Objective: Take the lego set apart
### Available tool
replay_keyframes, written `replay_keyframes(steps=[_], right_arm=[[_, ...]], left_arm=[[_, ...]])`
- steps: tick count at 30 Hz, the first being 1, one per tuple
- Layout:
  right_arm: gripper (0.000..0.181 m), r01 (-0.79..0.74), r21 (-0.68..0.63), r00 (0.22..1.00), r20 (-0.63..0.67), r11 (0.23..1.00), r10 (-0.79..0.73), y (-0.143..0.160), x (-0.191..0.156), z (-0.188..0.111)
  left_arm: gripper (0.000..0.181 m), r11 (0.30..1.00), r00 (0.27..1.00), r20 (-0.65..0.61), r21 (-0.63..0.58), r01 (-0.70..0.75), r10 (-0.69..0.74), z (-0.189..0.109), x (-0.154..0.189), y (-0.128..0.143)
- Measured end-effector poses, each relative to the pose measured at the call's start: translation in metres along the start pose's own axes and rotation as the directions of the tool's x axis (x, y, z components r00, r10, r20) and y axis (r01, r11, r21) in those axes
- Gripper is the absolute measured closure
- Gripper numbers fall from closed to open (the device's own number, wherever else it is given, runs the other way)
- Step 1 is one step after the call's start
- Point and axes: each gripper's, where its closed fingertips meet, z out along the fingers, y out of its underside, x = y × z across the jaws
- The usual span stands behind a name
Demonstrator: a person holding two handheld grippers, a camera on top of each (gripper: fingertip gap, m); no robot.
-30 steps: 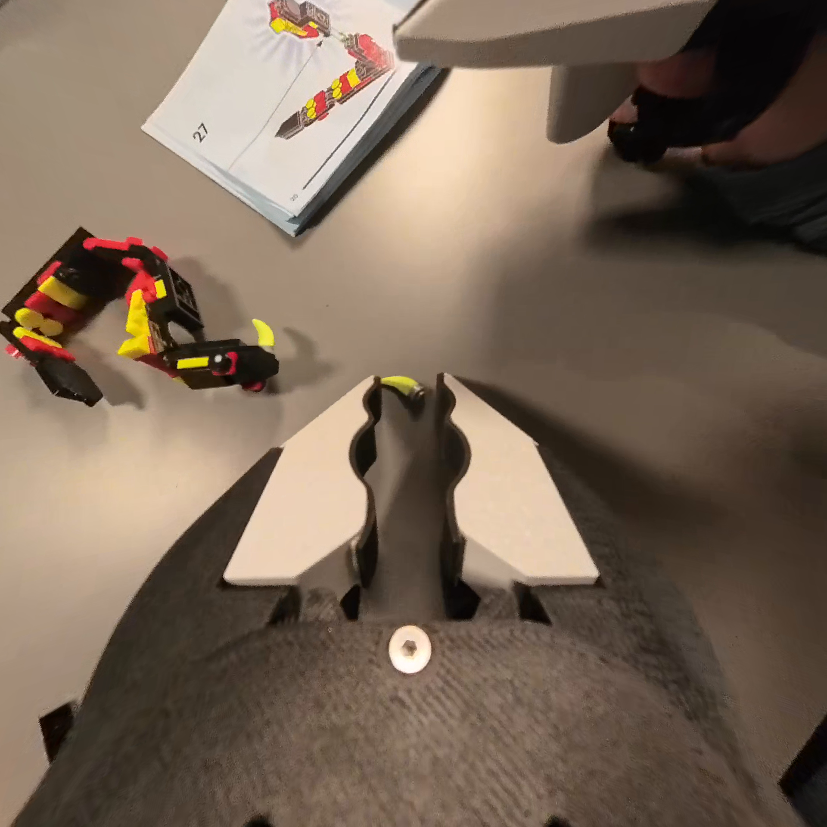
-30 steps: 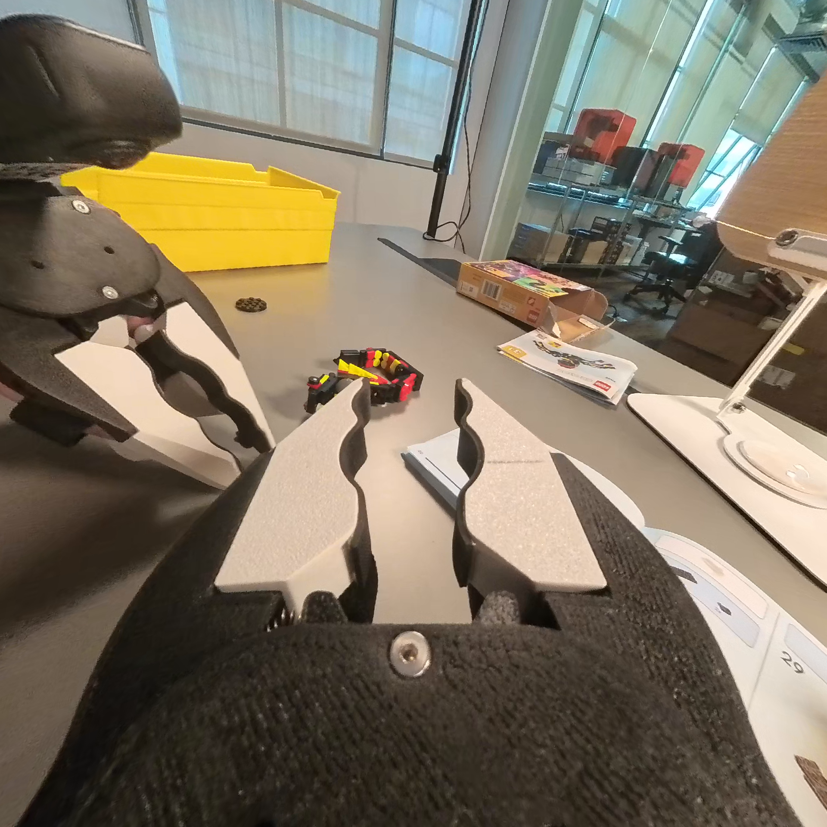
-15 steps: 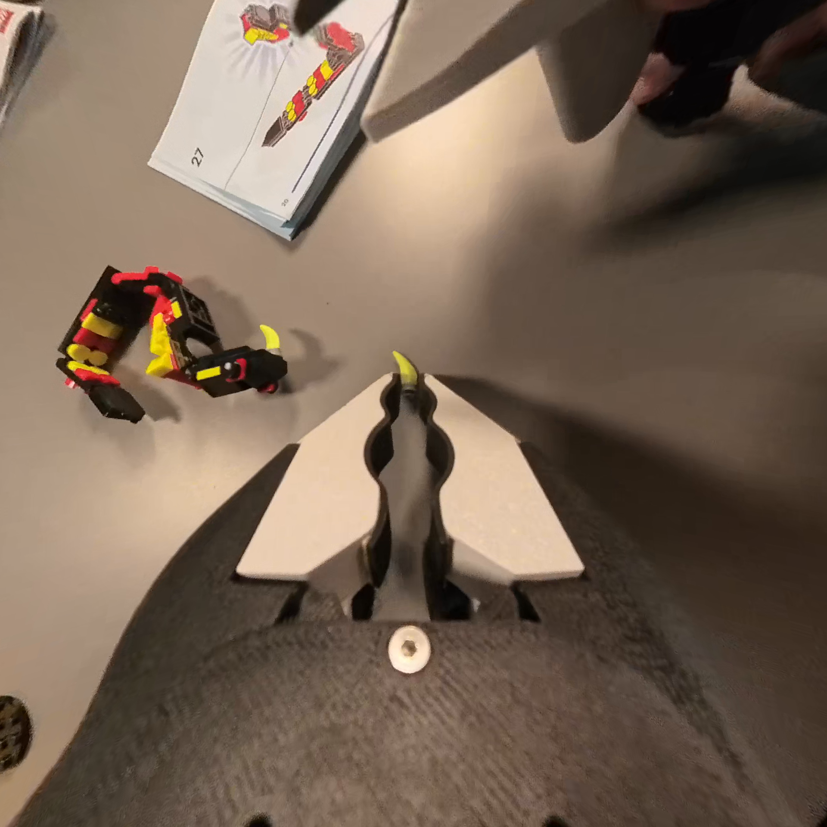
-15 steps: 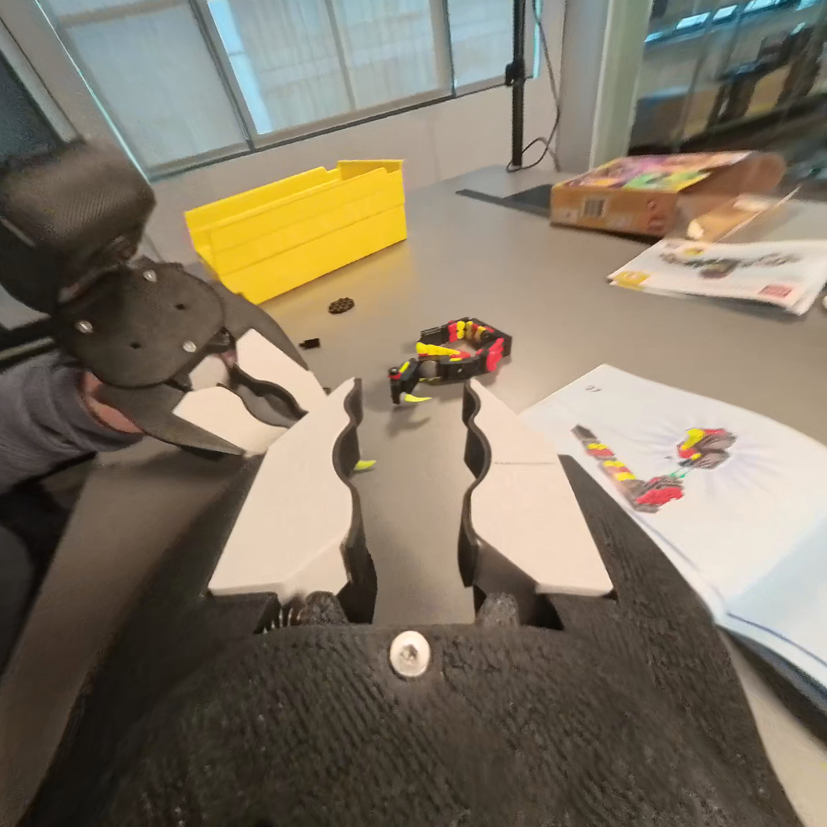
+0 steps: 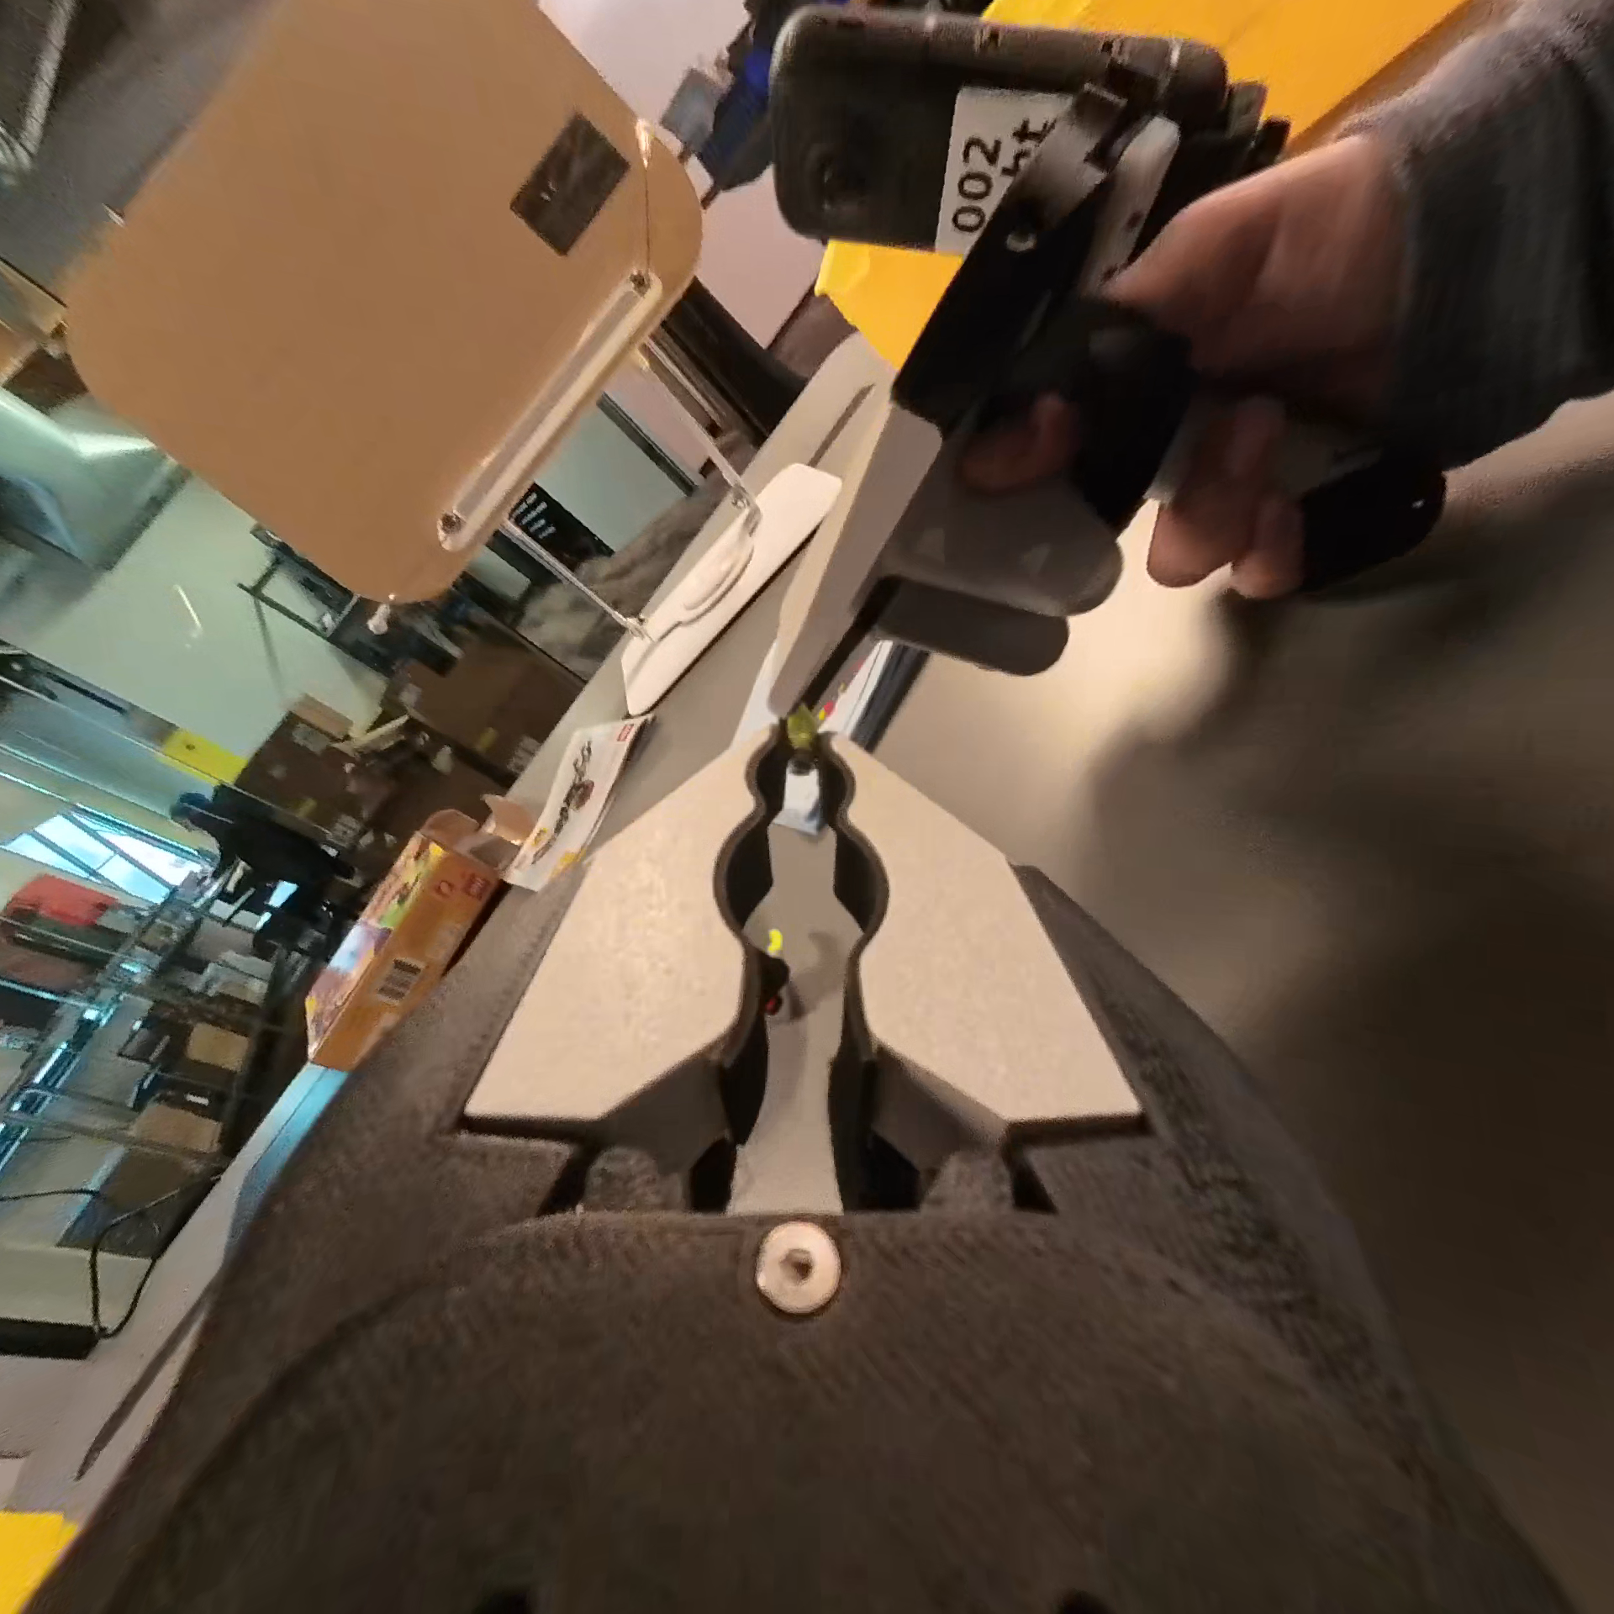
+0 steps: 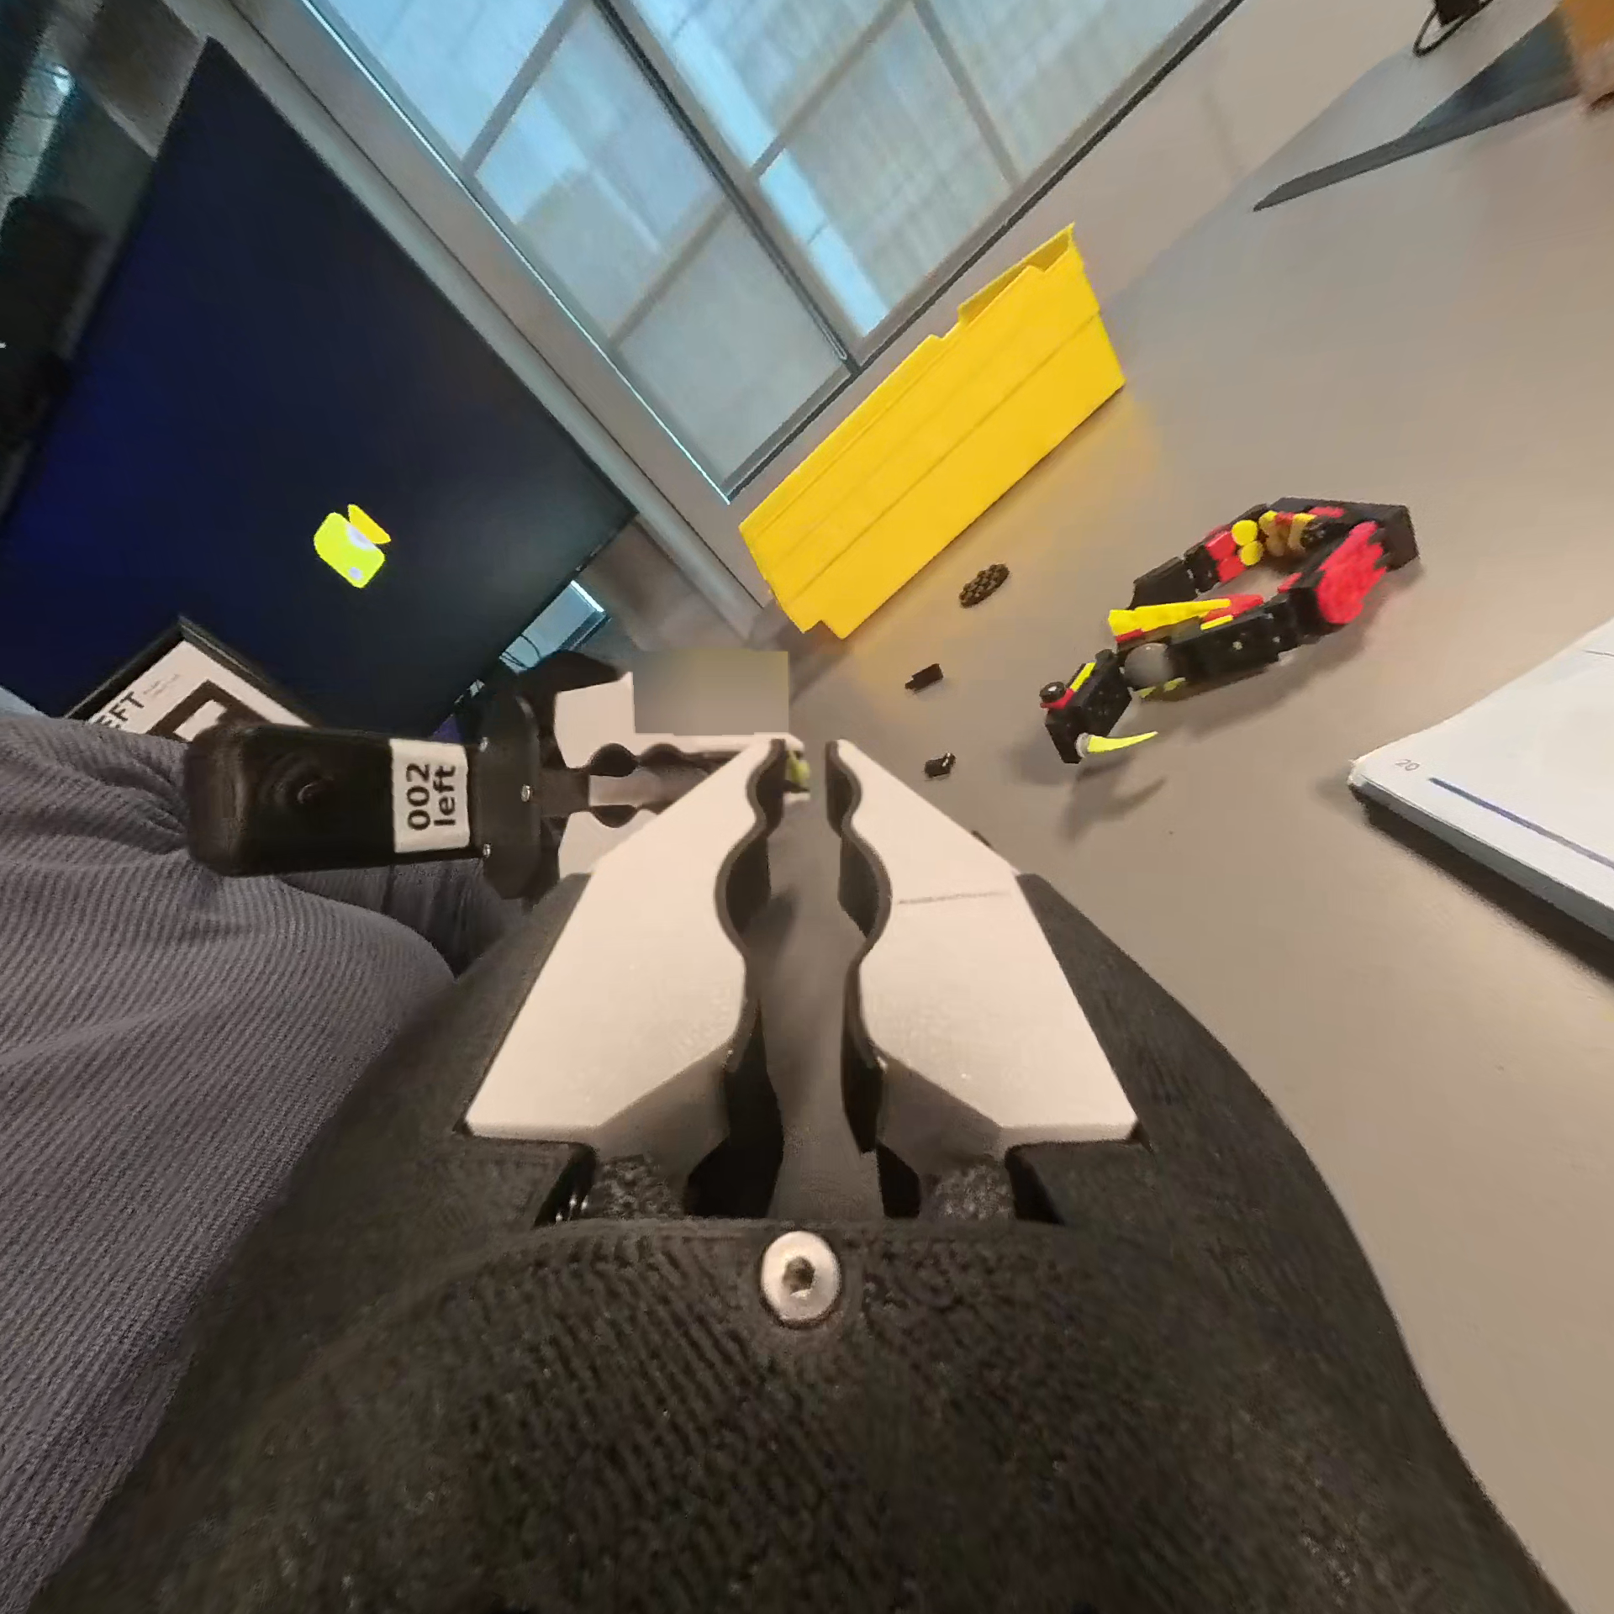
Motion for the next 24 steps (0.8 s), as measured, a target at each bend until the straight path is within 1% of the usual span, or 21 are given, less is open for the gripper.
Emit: replay_keyframes(steps=[3,9,12,13,14,16,19,21,24], right_arm=[[0.181,0.015,0.007,1.0,0.024,1.0,-0.015,-0.001,-0.004,0.0],[0.181,0.02,0.01,0.999,0.034,1.0,-0.021,-0.002,-0.006,-0.001],[0.181,0.042,0.006,0.999,0.004,0.999,-0.042,-0.001,-0.003,-0.001],[0.181,0.046,0.017,0.999,-0.014,0.999,-0.046,-0.002,0.0,-0.001],[0.181,0.039,0.028,0.999,-0.031,0.999,-0.038,-0.004,0.003,-0.002],[0.181,0.008,0.059,0.998,-0.064,0.998,-0.005,-0.008,0.011,-0.006],[0.181,-0.026,0.091,0.994,-0.106,0.996,0.036,-0.011,0.021,-0.011],[0.181,-0.046,0.106,0.99,-0.131,0.993,0.059,-0.012,0.026,-0.01],[0.181,-0.09,0.149,0.982,-0.152,0.985,0.113,-0.015,0.034,-0.006]], left_arm=[[0.175,1.0,1.0,0.005,0.01,-0.004,0.004,0.001,0.0,-0.002],[0.175,0.999,1.0,0.004,0.036,0.027,-0.027,0.0,0.0,-0.005],[0.175,0.994,0.995,-0.033,0.047,0.099,-0.098,0.001,0.002,-0.003],[0.167,0.991,0.991,-0.028,0.037,0.132,-0.131,0.0,-0.002,0.001],[0.156,0.987,0.987,-0.014,0.012,0.161,-0.161,0.0,-0.006,0.008],[0.143,0.967,0.971,0.001,-0.086,0.238,-0.239,0.0,-0.016,0.035],[0.115,0.887,0.918,-0.006,-0.261,0.382,-0.397,0.004,-0.024,0.081],[0.11,0.835,0.876,-0.049,-0.33,0.44,-0.481,0.009,-0.025,0.096],[0.109,0.788,0.825,-0.096,-0.373,0.489,-0.557,0.02,-0.027,0.107]])
